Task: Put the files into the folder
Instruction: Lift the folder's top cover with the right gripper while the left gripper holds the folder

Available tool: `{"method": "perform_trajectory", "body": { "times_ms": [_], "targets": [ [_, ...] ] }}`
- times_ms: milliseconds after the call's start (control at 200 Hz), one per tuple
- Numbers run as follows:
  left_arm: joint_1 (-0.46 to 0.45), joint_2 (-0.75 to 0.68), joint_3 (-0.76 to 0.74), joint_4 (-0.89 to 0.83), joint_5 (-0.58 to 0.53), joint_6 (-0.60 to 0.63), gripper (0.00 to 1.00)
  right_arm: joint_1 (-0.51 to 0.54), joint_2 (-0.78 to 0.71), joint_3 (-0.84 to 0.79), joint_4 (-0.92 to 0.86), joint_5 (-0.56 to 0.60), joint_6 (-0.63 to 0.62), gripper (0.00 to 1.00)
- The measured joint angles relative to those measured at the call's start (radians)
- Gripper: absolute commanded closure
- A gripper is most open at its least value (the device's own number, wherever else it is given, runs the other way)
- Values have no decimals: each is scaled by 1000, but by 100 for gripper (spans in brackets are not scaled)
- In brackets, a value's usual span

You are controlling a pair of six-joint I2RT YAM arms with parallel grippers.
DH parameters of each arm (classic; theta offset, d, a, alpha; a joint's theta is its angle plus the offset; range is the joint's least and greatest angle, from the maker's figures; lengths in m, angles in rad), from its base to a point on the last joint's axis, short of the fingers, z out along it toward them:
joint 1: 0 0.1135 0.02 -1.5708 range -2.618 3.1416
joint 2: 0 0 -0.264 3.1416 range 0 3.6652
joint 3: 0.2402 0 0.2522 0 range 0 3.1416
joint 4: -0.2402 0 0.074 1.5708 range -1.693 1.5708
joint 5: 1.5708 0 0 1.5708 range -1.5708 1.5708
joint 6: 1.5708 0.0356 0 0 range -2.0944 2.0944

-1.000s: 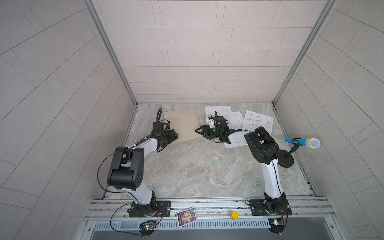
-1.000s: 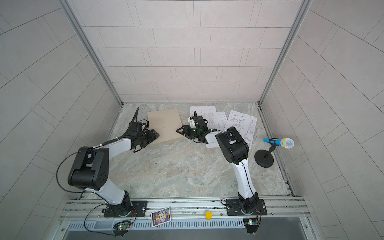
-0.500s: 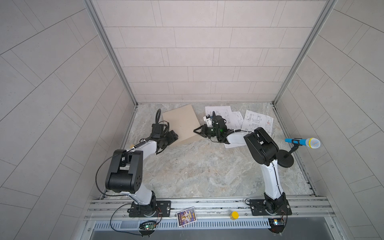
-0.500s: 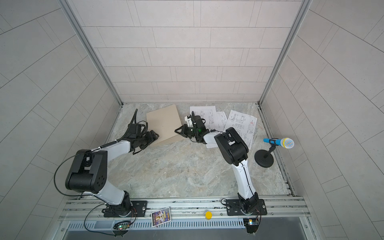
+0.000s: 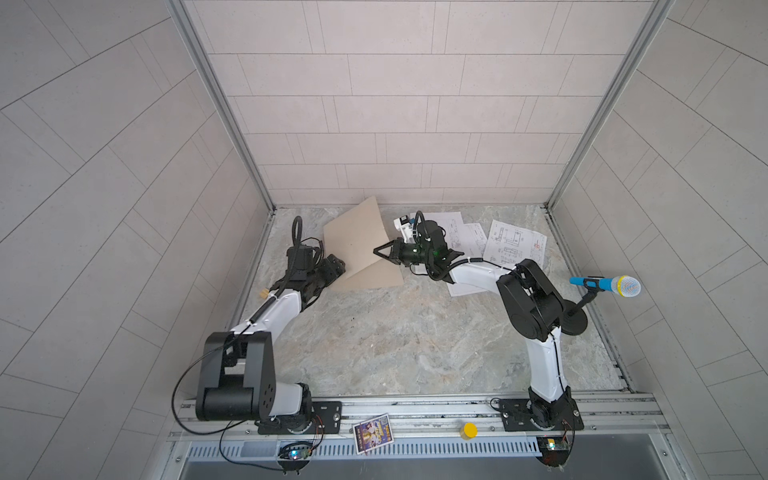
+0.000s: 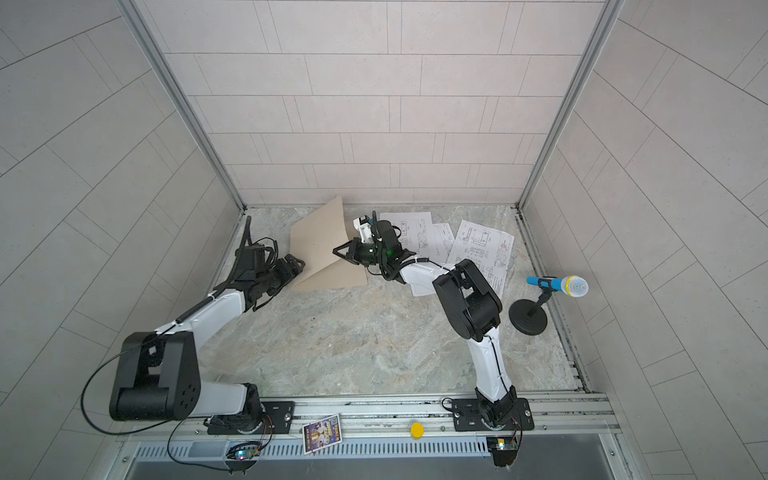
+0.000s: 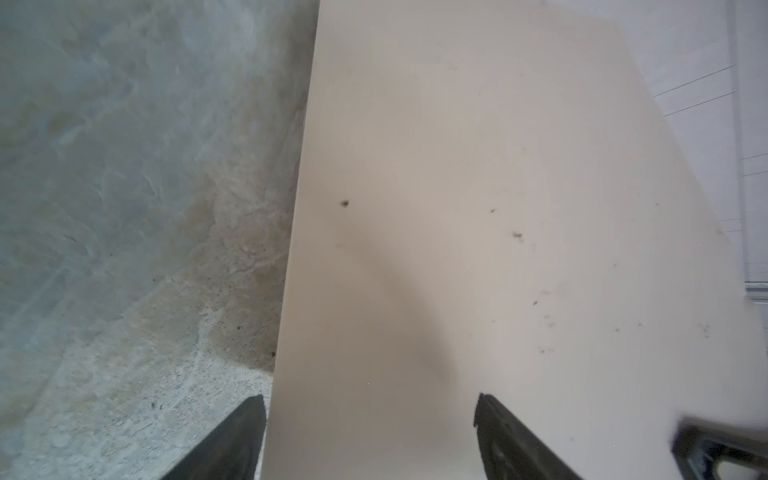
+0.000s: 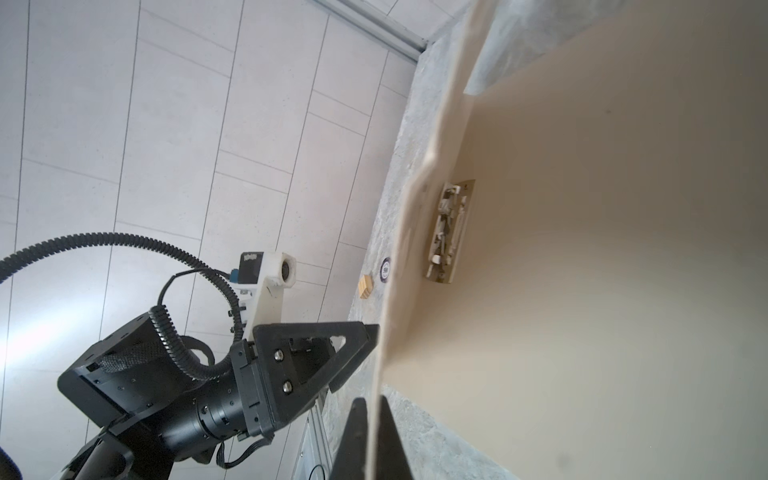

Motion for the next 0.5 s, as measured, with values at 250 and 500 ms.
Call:
{"method": "perform_trajectory", "body": {
  "times_ms": [250,500],
  "targets": [
    [20,-192,27,24,3,-37,10,-6,-140,148,-227,5,-114,100],
    [20,-232,91,46,32,-93,9,-30,-253,274,-418,6,-198,100]
  ]
}}
